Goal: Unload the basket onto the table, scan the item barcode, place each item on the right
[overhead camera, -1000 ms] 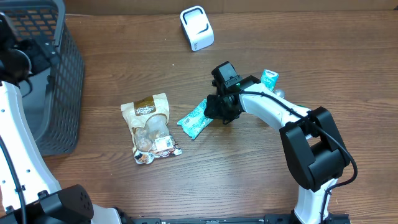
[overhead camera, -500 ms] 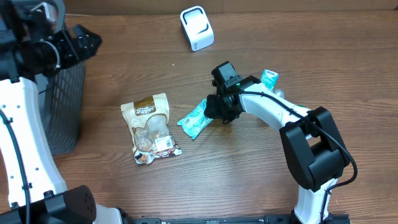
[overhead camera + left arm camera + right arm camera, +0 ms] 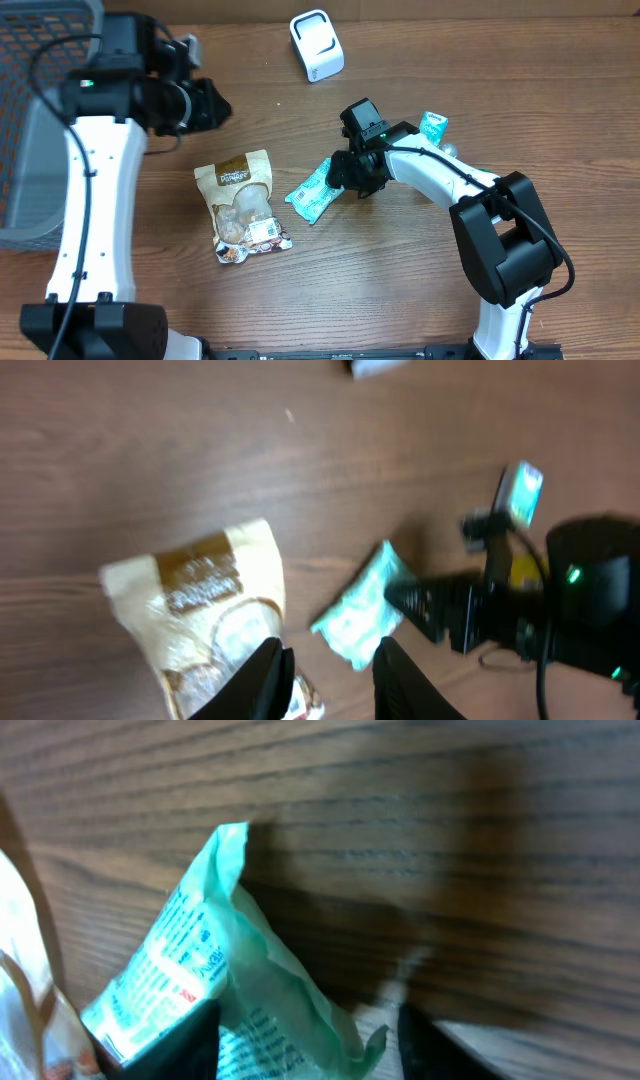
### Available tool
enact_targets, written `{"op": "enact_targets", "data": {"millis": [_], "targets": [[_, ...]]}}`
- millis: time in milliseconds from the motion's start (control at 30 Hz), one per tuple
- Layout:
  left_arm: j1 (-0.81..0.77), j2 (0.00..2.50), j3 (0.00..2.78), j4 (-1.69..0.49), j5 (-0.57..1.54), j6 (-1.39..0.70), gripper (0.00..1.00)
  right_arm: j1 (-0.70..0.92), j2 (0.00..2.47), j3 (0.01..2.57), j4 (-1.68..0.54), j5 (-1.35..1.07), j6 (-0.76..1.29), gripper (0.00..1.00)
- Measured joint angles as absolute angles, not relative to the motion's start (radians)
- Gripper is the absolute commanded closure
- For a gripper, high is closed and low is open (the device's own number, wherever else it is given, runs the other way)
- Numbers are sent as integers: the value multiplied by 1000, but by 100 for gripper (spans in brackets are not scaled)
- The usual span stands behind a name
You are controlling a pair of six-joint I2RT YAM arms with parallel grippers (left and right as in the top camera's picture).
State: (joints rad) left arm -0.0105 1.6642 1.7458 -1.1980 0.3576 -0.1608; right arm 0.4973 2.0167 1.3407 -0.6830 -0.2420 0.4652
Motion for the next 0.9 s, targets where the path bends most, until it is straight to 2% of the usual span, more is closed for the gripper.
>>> {"op": "enact_targets", "data": {"millis": [33, 167, 333, 367, 433, 500, 600, 900], "targets": [[-26, 1666, 1731, -1198, 355, -161, 96, 497, 2017, 1341, -683, -239, 464, 0], [-79, 1668, 1679, -1178, 347, -158, 95, 498, 2006, 1341, -682, -240, 467, 0], [-132, 1668, 1594, -1121, 347, -162, 81, 497, 2006, 1341, -688, -236, 468, 0], [-143, 1670, 1567, -1101, 346, -163, 82, 497, 2006, 1341, -688, -236, 468, 0], [-171, 1672, 1511, -1052, 343, -164, 91, 497, 2006, 1341, -688, -236, 468, 0], [-205, 1682, 1459, -1007, 341, -167, 96, 497, 2006, 1341, -689, -236, 468, 11], [-258, 1708, 1403, -958, 340, -182, 96, 497, 2006, 1341, -691, -235, 469, 28], [-321, 1845, 1385, -897, 339, -228, 96, 487, 2006, 1341, -699, -237, 471, 27]]}}
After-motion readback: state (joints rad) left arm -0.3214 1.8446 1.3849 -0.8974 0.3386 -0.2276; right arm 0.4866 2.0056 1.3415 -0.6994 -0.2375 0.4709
